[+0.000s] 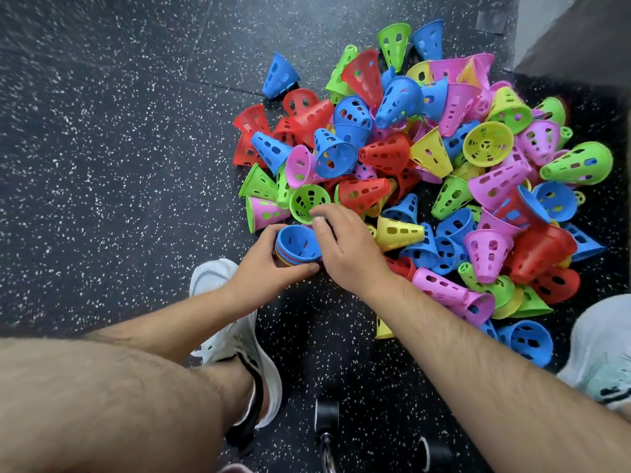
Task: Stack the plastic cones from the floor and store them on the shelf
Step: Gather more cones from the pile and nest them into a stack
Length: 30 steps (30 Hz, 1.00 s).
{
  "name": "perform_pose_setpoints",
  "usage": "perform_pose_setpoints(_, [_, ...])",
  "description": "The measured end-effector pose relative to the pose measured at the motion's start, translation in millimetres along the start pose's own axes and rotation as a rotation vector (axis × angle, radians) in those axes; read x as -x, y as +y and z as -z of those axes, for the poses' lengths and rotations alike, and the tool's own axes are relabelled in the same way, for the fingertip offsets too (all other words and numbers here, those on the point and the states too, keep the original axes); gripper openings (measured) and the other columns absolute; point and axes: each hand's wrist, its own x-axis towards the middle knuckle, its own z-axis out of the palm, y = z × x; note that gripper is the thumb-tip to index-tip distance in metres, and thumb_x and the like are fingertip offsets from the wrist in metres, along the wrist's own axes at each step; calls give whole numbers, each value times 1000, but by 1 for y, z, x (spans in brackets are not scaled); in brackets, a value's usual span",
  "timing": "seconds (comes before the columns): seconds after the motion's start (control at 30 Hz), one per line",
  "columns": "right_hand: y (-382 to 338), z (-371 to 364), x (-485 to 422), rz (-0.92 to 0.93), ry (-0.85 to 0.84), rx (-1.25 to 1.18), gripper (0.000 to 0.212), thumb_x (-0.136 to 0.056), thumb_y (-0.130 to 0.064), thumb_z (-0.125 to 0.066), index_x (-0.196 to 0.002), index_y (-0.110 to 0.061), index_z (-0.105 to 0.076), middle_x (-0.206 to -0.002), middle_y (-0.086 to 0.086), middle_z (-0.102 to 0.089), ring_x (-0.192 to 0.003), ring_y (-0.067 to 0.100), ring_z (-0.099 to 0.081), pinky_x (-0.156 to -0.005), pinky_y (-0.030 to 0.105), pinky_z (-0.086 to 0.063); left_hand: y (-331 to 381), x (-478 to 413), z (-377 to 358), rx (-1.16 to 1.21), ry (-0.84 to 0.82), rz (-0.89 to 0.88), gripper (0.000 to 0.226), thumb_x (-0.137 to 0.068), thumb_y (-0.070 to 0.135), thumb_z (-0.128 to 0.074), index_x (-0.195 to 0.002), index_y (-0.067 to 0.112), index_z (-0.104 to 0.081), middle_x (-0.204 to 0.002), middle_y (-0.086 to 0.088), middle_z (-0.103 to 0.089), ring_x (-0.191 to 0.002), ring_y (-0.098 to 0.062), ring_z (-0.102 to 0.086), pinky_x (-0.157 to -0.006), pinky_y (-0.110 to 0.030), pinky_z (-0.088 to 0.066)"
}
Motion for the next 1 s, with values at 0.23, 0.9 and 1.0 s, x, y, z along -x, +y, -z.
perform_pose_setpoints(0.23, [10,-12,-23,31,-39,360,26,-81,-9,-57,-101,-17,-72,-102,-4,-69,-111,24,-51,-94,43,-42,-13,3,19,-31,47,36,65,-70,27,-95,-122,26,-55,-113,14,-67,-101,5,-63,-89,-12,-46])
perform_pose_setpoints(0.9, [23,-2,-34,245,235,213,17,-99,-13,-57,-108,-4,-67,-114,11,-63,-110,30,-58,-99,42,-45,-2,-17,19,-36,9,35,76,-64,44,-93,-129,28,-56,-120,16,-68,-112,-1,-64,-103,-28,-49])
perform_pose_setpoints(1.0, [24,4,-31,252,279,179,18,-99,-11,-56,-109,-1,-67,-118,14,-62,-115,31,-57,-104,40,-42,4,-19,14,-33,10,25,69,-70,24,-95,-128,23,-57,-117,15,-67,-103,10,-62,-91,-11,-45])
